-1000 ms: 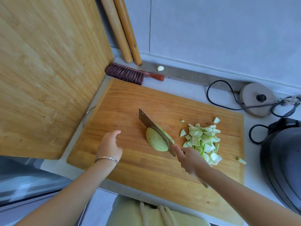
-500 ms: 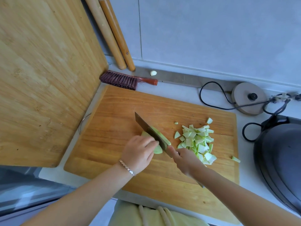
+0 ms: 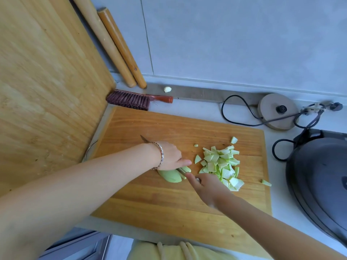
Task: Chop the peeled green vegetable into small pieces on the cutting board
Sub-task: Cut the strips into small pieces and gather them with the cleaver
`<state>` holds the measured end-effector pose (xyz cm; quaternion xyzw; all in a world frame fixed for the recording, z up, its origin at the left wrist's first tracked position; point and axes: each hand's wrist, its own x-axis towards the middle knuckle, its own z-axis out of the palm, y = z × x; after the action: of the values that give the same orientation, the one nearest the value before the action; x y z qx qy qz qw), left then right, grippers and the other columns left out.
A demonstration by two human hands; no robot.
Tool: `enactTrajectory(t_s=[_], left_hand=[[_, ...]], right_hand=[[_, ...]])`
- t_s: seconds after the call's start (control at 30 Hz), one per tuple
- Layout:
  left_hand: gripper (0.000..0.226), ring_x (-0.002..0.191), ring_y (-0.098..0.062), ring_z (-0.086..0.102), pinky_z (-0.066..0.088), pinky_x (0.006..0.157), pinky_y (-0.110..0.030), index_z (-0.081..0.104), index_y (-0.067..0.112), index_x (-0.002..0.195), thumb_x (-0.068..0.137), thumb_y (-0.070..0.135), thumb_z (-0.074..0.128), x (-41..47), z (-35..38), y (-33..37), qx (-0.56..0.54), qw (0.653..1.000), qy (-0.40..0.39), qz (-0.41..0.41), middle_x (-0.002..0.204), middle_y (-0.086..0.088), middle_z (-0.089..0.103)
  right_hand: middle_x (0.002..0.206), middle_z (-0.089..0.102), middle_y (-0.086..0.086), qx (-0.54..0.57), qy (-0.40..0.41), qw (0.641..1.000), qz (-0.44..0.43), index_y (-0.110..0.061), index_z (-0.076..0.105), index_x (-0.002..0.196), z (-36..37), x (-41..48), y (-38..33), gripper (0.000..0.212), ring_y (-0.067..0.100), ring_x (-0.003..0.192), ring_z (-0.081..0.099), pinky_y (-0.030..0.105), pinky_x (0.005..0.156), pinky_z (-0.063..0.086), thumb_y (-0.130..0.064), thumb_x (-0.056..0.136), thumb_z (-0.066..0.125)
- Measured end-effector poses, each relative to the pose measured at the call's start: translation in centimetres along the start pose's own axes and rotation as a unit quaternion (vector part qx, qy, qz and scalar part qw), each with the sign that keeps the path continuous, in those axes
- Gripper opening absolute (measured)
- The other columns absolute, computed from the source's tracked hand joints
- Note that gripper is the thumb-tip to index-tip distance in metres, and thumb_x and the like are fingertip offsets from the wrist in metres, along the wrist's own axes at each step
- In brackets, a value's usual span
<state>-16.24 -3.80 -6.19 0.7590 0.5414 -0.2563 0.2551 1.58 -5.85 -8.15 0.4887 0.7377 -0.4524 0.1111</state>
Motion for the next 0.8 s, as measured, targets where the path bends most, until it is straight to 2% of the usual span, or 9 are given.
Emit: enactTrajectory(t_s=[0.1,0.17,0.23,0.3,0.37,0.43,0.5,0.63,0.8], left_hand=[[0.095,0.111,-0.023,0.057,0.025,0.109,-0.033,0.063,0.013,0.107,0.075,0.066,-0.008,-2.2,-3.2,0.9,-0.056,0.985,0.162,0.016,0.112,-0.007,0.067],[0.08,0.106,-0.019,0.06,0.028,0.106,-0.032,0.064,0.01,0.108,0.085,0.057,0.004,-3.4,-4.6,0.5,-0.107,0.921,0.369,0.057,0.11,-0.005,0.068],[0.05,0.103,-0.02,0.06,0.036,0.102,-0.035,0.063,0.007,0.108,0.094,0.041,0.029,-4.0,-4.1,-0.2,-0.073,0.835,0.54,0.076,0.108,-0.007,0.066],[0.036,0.102,-0.02,0.054,0.044,0.094,-0.036,0.055,0.009,0.112,0.09,0.034,0.043,-3.6,-2.1,-0.9,-0.047,0.8,0.595,0.066,0.113,-0.008,0.057],[0.046,0.103,-0.019,0.05,0.048,0.089,-0.038,0.046,0.013,0.117,0.083,0.044,0.051,-2.9,0.4,-1.0,-0.016,0.839,0.538,0.076,0.117,-0.005,0.049],[0.074,0.117,-0.021,0.046,0.042,0.1,-0.041,0.038,0.016,0.13,0.072,0.057,0.059,-2.1,1.9,-0.7,0.006,0.928,0.363,0.082,0.131,-0.005,0.045],[0.1,0.132,-0.019,0.032,0.021,0.113,-0.035,0.019,0.02,0.143,0.065,0.063,0.065,-1.0,2.8,-0.4,0.026,0.986,0.158,0.043,0.146,0.0,0.03],[0.107,0.132,-0.021,0.033,0.025,0.11,-0.035,0.008,0.027,0.144,0.064,0.052,0.074,1.4,3.3,0.5,0.093,0.994,0.044,0.026,0.146,-0.003,0.031],[0.082,0.126,-0.024,0.037,0.041,0.094,-0.038,0.026,0.025,0.138,0.071,0.039,0.072,2.1,4.3,0.7,0.087,0.995,0.055,0.002,0.142,-0.004,0.035]], right_hand=[[0.057,0.032,0.0,0.012,0.012,1.0,-0.012,-0.015,0.029,0.06,-0.8,-0.5,-0.4,0.054,0.015,0.051,0.028,0.028,0.052,0.025,-0.057,0.093,0.032],[0.059,0.034,0.003,0.051,0.016,0.999,-0.01,-0.013,0.033,0.063,-1.3,-0.7,-0.6,0.053,0.017,0.053,0.03,0.029,0.053,0.028,-0.058,0.093,0.032],[0.052,0.036,0.0,0.128,0.024,0.991,0.006,-0.013,0.036,0.063,-1.8,-0.9,-0.5,0.054,0.014,0.044,0.031,0.024,0.048,0.03,-0.059,0.091,0.032],[0.04,0.034,-0.007,0.218,0.034,0.974,0.041,-0.014,0.037,0.059,-2.5,-0.9,-0.3,0.055,0.011,0.033,0.029,0.021,0.04,0.028,-0.058,0.092,0.032],[0.037,0.031,-0.007,0.278,0.047,0.957,0.071,-0.014,0.035,0.058,-3.3,-0.9,0.2,0.056,0.011,0.032,0.028,0.02,0.039,0.028,-0.058,0.093,0.031],[0.039,0.031,-0.005,0.3,0.067,0.947,0.093,-0.014,0.034,0.058,-4.1,-0.9,0.9,0.057,0.012,0.033,0.027,0.021,0.04,0.028,-0.059,0.093,0.03],[0.04,0.031,-0.005,0.303,0.078,0.944,0.108,-0.015,0.033,0.057,-4.5,-1.1,1.5,0.057,0.012,0.034,0.027,0.021,0.04,0.029,-0.059,0.093,0.03],[0.041,0.03,-0.003,0.302,0.075,0.941,0.131,-0.017,0.032,0.054,-4.4,-1.6,2.6,0.057,0.012,0.035,0.027,0.021,0.04,0.028,-0.059,0.093,0.032],[0.042,0.031,-0.004,0.295,0.063,0.942,0.146,-0.016,0.033,0.058,-3.8,-1.9,3.4,0.056,0.011,0.035,0.027,0.021,0.04,0.028,-0.06,0.093,0.031]])
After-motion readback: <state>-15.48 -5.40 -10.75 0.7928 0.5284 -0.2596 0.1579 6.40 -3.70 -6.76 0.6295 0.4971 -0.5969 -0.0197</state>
